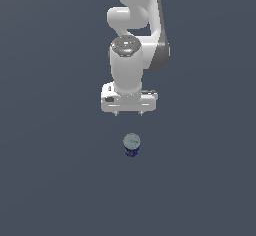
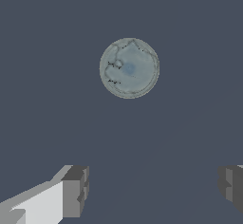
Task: Pick up the object and move it to a goal position.
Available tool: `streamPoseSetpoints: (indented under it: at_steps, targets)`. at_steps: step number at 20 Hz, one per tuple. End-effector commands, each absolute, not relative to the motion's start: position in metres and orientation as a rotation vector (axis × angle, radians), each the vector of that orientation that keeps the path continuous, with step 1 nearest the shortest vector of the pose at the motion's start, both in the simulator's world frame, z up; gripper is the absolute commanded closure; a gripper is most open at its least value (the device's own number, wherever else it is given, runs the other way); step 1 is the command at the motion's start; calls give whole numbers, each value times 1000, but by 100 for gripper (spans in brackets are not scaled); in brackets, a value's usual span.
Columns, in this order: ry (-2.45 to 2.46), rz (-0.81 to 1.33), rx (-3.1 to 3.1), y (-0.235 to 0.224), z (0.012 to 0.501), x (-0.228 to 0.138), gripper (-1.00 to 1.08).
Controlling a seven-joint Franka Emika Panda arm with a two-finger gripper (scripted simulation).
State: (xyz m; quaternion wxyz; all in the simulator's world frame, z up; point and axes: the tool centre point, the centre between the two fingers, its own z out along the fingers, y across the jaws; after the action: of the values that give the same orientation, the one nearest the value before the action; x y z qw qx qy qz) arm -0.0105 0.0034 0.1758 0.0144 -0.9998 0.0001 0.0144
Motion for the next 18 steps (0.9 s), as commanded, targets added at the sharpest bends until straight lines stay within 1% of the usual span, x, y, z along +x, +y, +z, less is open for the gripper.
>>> streamPoseSetpoints:
  at_steps: [1, 11, 18]
  targets:
    - [0, 45, -3112, 3, 176, -10, -92]
    - [-24, 105, -3125, 11, 171, -21, -92]
    - [-40, 96, -3125, 11, 169, -14, -92]
